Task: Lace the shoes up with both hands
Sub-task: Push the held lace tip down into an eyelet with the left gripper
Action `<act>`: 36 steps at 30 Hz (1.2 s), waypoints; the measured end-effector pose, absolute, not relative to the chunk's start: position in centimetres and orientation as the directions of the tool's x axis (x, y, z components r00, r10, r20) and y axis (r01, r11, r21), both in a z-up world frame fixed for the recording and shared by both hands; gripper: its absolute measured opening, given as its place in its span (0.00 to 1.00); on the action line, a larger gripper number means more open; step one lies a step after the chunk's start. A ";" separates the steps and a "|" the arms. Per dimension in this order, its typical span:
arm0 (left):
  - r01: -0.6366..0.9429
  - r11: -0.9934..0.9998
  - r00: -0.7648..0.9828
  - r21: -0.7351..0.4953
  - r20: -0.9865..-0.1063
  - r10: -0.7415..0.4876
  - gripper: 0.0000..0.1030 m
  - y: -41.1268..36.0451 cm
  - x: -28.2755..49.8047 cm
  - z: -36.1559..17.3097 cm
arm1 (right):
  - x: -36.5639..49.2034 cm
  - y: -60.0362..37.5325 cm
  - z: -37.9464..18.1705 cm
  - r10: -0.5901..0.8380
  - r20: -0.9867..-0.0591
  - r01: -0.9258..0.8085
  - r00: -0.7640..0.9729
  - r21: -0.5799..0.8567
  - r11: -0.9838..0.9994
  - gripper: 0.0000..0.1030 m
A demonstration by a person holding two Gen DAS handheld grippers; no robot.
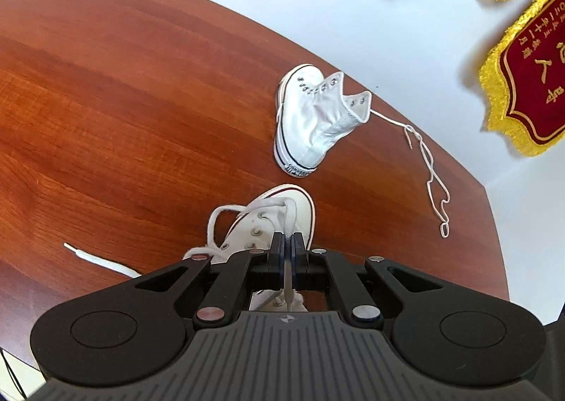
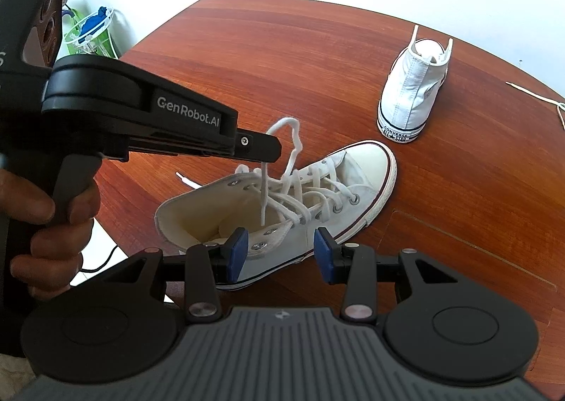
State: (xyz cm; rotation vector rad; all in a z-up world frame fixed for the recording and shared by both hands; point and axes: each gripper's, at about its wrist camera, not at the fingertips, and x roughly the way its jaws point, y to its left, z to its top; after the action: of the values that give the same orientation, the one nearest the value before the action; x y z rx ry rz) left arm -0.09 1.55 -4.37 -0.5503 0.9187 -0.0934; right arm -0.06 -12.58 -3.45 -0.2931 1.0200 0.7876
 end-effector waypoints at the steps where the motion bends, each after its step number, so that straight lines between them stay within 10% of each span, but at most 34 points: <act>1: -0.150 0.858 0.613 -0.492 -0.727 -0.310 0.03 1.5 -0.1 -4.5 | -0.1 -12.6 -3.4 0.449 -0.847 -0.706 0.284 0.132 0.696 0.41; 36: -0.019 0.909 0.621 -0.417 -0.717 -0.316 0.03 0.2 0.5 -4.0 | -0.3 -12.7 -3.4 0.459 -0.842 -0.714 0.284 0.134 0.687 0.41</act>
State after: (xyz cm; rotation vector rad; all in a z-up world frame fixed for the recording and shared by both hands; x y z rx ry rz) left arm 0.51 0.16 -4.01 -0.4089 0.8903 -0.1765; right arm -0.31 -12.66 -3.44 -0.2921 1.0103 0.7996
